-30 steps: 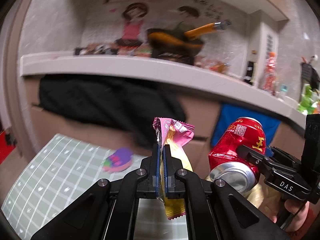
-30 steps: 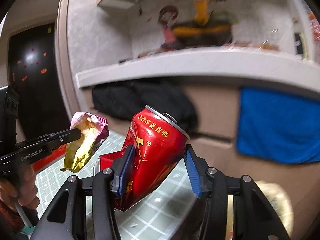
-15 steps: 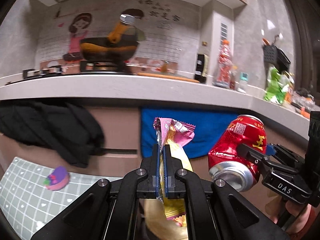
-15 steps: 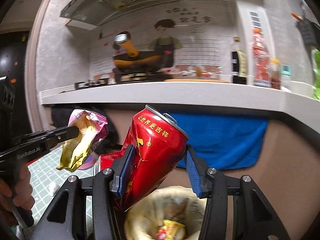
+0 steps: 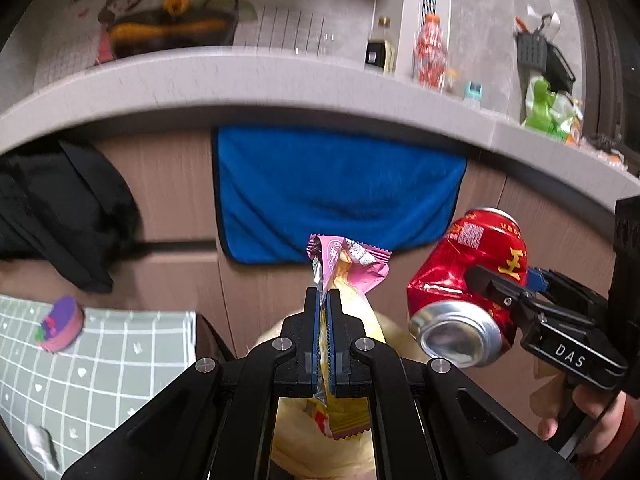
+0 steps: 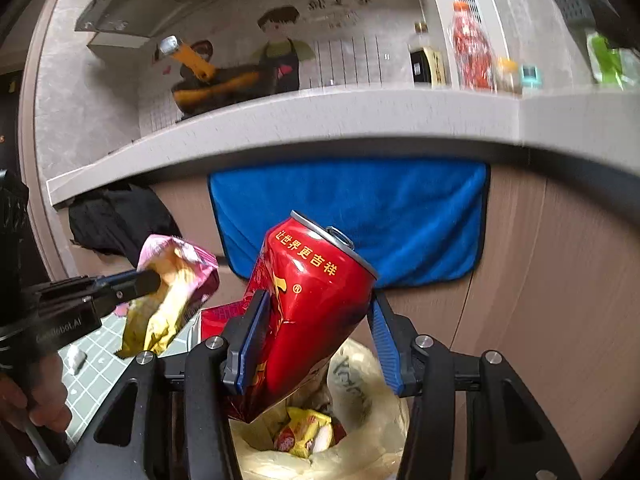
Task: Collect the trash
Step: 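Open both grippers over the bin to drop the wrapper and can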
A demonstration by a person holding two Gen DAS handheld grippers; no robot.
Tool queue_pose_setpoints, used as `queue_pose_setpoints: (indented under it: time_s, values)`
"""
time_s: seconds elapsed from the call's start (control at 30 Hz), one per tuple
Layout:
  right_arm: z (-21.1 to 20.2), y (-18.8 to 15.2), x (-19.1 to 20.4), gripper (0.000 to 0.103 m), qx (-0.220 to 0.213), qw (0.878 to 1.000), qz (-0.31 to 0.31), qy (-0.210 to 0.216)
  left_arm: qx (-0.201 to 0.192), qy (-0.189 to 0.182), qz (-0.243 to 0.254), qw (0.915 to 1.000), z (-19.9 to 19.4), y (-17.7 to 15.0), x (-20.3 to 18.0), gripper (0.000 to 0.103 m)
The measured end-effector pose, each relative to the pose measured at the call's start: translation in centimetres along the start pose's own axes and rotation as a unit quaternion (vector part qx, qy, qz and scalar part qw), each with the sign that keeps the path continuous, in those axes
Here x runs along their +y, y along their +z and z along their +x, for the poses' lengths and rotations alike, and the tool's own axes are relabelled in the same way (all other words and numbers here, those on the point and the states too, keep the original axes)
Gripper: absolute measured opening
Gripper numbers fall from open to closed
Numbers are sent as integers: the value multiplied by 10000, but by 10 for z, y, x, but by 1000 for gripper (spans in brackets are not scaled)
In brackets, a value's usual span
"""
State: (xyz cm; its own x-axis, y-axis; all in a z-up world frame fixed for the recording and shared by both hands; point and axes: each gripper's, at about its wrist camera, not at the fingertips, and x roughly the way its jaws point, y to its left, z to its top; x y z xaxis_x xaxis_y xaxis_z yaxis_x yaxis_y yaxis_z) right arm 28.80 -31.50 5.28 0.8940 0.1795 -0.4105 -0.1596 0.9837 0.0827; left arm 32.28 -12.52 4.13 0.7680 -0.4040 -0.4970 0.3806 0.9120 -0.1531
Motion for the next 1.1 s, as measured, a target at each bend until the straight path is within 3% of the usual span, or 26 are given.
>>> queue_pose_setpoints:
  time_s: [0.17,0.77,0.8,0.87,0.9,0.93,1.1]
  values:
    - [22,-19,-6,46,293,9995,110,82,350,-18,-138,9993,25,-17,6,3]
    - [65,-47,-17,46,827,9957,383,173,892,-314,-547,9940,64,-34,22,5]
    - [67,-48,-17,47,861,9953,414,188,916,-426,-644,9928,66,-34,25,7]
    - [74,-51,-17,47,986,9941,447,71,995,-631,-786,9899,69,-33,29,23]
    - [75,-53,-17,47,1006,9938,468,16,1016,-711,-848,9887,69,-33,31,37]
    - [78,-55,-16,49,1039,9933,497,-6,1005,-760,-912,9878,68,-34,33,43]
    - [80,-63,-18,51,1147,9913,635,-90,923,-550,-1009,9891,56,-33,47,43]
